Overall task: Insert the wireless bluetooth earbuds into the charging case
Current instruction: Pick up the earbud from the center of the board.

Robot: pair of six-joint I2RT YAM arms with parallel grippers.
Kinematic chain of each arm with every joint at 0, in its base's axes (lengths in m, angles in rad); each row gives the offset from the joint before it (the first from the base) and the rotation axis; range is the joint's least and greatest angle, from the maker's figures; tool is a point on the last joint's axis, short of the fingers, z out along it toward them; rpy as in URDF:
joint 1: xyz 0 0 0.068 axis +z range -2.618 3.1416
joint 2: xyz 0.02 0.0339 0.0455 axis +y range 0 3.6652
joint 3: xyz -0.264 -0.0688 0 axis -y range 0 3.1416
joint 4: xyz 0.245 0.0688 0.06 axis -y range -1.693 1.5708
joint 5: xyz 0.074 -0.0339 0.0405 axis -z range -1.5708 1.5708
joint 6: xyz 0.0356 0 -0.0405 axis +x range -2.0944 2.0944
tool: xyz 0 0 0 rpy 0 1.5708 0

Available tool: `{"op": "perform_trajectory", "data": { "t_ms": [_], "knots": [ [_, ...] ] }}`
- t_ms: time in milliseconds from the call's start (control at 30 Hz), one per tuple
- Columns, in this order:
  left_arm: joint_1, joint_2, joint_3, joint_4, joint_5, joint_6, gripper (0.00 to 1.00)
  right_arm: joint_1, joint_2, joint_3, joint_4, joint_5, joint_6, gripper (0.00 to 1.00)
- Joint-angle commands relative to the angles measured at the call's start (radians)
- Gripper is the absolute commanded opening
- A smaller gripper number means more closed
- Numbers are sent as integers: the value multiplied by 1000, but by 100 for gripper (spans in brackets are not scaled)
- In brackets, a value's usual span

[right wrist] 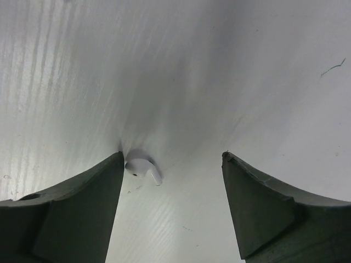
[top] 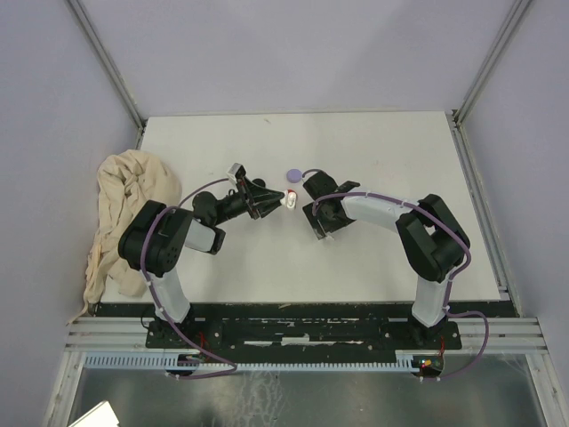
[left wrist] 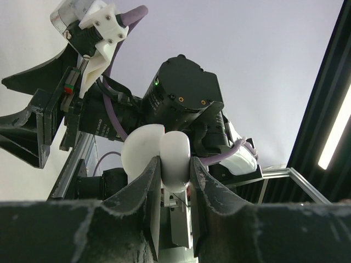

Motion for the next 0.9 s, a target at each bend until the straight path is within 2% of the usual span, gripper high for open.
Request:
{"op": "perform_trajectory", "data": {
  "t_ms": [0,133,533,867],
  "knots": [
    [-2,-39,-6,145,16,-34,3,0,14,36,10,-5,-9,77],
    [-1,-38,-9,145,17,-33,3,-1,11,36,0,-13,-16,69],
    [-1,-25,-4,145,16,-34,3,0,-43,21,-6,-61,-61,69],
    [-2,-25,-4,145,13,-36,3,0,-42,10,-7,-132,-104,57]
  ]
}}
